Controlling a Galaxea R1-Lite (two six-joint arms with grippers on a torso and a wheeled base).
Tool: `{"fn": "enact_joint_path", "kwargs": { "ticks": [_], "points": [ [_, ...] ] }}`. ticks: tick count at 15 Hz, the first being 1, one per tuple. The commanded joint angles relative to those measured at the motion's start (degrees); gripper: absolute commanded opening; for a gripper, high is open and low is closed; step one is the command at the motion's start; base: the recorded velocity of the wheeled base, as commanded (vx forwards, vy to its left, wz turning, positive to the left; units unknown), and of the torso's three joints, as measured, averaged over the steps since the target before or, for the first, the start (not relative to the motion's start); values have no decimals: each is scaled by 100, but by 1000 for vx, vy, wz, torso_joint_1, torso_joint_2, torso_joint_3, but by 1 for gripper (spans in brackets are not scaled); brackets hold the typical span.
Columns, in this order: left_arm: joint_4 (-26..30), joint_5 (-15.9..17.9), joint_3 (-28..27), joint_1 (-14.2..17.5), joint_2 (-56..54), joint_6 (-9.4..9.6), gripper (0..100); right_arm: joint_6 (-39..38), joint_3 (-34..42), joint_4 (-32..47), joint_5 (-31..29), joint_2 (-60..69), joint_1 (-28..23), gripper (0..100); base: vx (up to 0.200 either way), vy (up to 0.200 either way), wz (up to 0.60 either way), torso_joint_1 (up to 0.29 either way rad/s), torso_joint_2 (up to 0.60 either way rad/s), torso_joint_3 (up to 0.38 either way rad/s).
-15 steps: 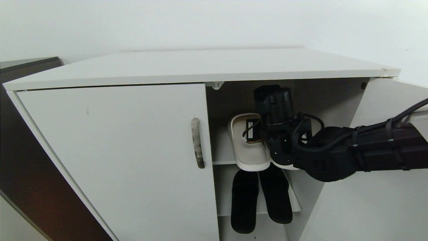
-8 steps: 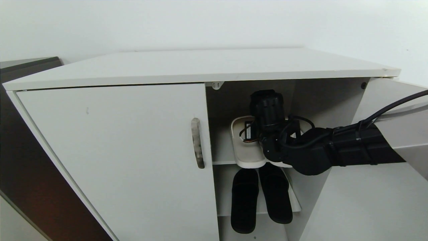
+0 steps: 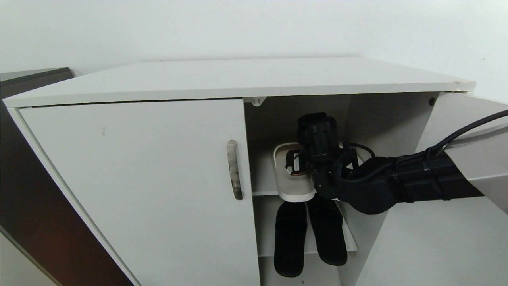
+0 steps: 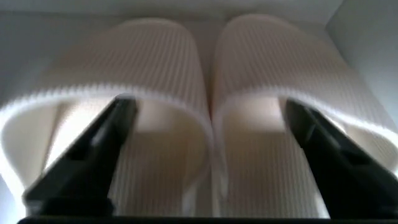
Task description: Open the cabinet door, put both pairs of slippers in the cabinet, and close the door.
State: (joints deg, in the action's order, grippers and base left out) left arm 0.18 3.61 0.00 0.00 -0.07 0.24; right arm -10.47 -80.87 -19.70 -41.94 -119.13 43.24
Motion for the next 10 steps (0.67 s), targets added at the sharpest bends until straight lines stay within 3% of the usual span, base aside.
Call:
{"fn": "enact_joint_path", "kwargs": {
  "ticks": [1, 6, 7, 8, 10],
  "points": [
    [-1, 0, 0, 0, 7, 2, 0, -8, 458, -8, -25, 522, 202, 100, 0, 0, 0, 0, 0, 0],
    [-1, 0, 0, 9, 7, 2, 0, -25, 1768, -570, 1, 1638, 633, 100, 0, 0, 0, 0, 0, 0],
    [-1, 0, 0, 0, 7, 2, 0, -16, 2401, -860, 63, 2034, 844, 100, 0, 0, 0, 0, 0, 0],
    [-1, 0, 0, 0, 7, 2, 0, -16, 2752, -983, 247, 2280, 949, 0, 0, 0, 0, 0, 0, 0],
    [-1, 0, 0, 9, 7, 2, 0, -25, 3368, -1115, 704, 2737, 1187, 0, 0, 0, 0, 0, 0, 0]
  ]
}}
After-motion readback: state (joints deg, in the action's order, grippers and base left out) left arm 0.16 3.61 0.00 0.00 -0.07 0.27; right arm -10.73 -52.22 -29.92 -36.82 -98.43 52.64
